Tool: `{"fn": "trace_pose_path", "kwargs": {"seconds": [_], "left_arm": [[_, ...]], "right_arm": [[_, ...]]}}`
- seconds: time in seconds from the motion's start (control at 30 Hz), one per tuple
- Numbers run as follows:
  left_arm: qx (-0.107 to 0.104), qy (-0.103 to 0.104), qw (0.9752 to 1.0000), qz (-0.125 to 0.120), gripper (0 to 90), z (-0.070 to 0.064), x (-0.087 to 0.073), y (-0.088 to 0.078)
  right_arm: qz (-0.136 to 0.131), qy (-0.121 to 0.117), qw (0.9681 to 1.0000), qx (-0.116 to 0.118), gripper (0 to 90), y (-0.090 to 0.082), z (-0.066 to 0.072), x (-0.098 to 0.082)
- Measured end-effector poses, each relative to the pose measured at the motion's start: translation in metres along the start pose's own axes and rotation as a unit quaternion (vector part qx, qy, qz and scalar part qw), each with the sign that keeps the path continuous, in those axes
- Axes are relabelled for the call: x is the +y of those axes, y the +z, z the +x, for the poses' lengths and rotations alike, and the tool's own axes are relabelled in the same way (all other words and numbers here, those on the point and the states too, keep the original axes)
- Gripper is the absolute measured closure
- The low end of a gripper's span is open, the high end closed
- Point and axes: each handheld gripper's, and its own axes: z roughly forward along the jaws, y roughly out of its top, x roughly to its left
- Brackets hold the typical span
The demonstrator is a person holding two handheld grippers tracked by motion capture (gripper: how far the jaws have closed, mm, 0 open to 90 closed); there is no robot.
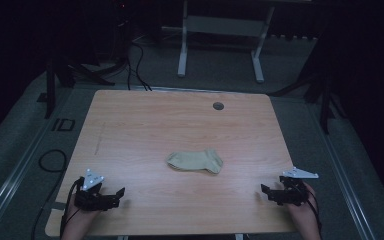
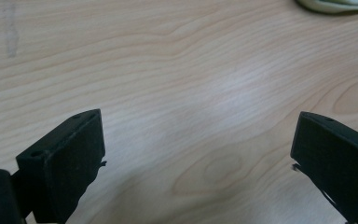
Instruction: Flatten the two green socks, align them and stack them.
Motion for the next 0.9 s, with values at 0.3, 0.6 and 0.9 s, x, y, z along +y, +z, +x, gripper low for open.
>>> {"fn": "trace_pose_path", "kwargs": {"seconds": [0.3, 0.6, 0.9], "left_arm": [[0.019, -0.011, 0.9997, -0.007, 3.0, 0.007, -0.014, -0.012], [0.034, -0.011, 0.9994, 0.0, 3.0, 0.006, -0.027, -0.019], [0.081, -0.03, 0.9961, -0.017, 2.9, 0.011, -0.032, -0.024]], "right_arm": [[-0.006, 0.013, 0.9998, -0.016, 12.3, -0.005, -0.003, -0.012], [-0.019, 0.025, 0.9991, -0.028, 12.3, -0.012, -0.001, -0.024], [-0.058, 0.045, 0.9955, -0.06, 12.2, -0.023, -0.001, -0.034]]}}
